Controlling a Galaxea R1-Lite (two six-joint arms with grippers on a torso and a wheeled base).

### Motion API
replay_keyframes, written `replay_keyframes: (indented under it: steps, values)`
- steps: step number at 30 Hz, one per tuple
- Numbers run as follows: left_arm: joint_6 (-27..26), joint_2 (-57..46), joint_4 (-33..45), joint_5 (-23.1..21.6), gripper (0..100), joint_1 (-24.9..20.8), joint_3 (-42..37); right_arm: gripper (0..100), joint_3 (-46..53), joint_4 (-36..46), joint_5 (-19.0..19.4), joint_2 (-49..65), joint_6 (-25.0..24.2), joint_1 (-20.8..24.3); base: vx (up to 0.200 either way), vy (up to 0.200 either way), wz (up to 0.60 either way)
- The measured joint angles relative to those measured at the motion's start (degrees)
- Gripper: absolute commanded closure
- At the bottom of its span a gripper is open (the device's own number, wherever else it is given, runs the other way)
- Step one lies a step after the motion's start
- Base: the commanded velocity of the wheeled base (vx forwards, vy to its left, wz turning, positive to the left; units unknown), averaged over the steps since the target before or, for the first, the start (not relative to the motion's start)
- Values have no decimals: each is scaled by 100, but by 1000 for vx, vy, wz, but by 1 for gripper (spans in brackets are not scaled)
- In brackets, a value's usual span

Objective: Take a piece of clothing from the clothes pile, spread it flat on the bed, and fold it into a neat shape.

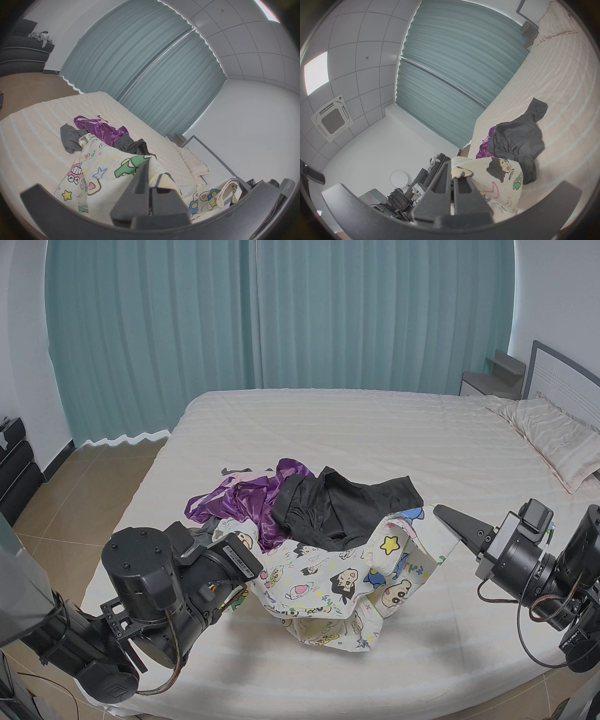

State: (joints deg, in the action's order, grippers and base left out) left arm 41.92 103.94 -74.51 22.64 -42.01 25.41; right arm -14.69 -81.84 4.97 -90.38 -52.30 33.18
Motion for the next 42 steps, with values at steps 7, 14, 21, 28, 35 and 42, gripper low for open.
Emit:
replay_keyframes:
  steps: [7, 14, 21, 28, 35, 42]
  values:
    - [0, -9, 0, 2, 100, -2, 0, 100, -22, 0, -7, 4, 2, -66, 0, -200, 0]
    - [0, -16, 0, 0, 100, 1, 2, 100, -27, -4, -7, 6, 0, -77, 0, -200, 0]
    - [-2, -20, 0, 2, 100, 9, 17, 100, -30, -6, -7, 24, 2, -91, 0, -200, 0]
    - [-2, -22, 0, 2, 100, 11, 28, 100, -41, -9, -9, 52, 5, -157, 0, -200, 0]
    - [-2, -24, -10, 10, 100, 26, 34, 100, -41, -9, -7, 67, 10, -166, 0, -200, 0]
    - [-2, -29, -21, 10, 100, 37, 37, 100, -46, -6, -2, 96, 10, -193, 0, -200, 0]
